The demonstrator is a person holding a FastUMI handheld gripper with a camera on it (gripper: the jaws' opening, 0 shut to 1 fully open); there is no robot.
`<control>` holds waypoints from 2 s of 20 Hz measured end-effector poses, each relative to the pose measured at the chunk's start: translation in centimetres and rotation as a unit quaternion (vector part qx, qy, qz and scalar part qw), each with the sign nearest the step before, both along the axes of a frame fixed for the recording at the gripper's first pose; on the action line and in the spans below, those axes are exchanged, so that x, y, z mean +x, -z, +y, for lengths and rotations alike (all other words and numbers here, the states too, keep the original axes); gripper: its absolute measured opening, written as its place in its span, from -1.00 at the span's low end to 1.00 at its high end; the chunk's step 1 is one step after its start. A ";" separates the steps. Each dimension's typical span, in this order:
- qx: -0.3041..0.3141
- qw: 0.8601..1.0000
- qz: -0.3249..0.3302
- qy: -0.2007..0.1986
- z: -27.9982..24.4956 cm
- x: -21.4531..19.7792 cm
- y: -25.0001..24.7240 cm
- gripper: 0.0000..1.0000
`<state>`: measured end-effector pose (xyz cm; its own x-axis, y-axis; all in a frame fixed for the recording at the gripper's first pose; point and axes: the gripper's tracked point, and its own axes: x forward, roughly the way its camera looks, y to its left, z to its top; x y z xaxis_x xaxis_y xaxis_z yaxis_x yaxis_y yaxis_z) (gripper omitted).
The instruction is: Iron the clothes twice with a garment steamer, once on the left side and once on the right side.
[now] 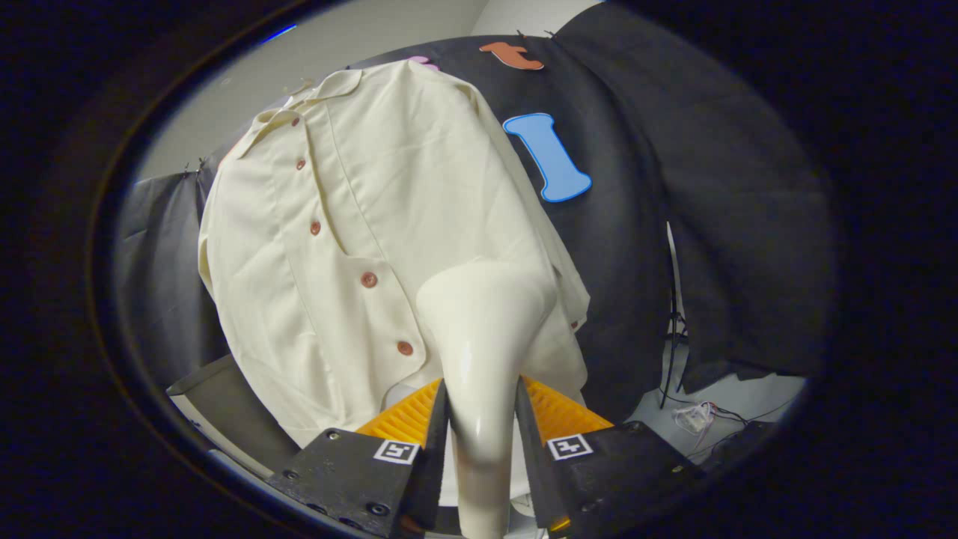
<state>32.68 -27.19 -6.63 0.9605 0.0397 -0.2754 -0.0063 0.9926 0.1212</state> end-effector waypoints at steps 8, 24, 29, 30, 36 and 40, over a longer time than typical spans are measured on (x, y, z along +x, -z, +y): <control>0.044 0.999 0.004 0.016 -3.0 -1.4 4.7 -0.04; 0.095 0.994 -0.060 -0.003 0.1 -10.3 -2.5 -0.05; 0.082 0.990 -0.117 -0.012 3.4 -14.8 -8.6 -0.05; 0.071 0.990 -0.124 -0.016 4.5 -15.3 -9.6 -0.05; -0.010 0.987 -0.151 -0.057 11.8 -18.4 -14.4 -0.06; -0.068 0.985 -0.140 -0.076 17.3 -19.3 -14.5 -0.06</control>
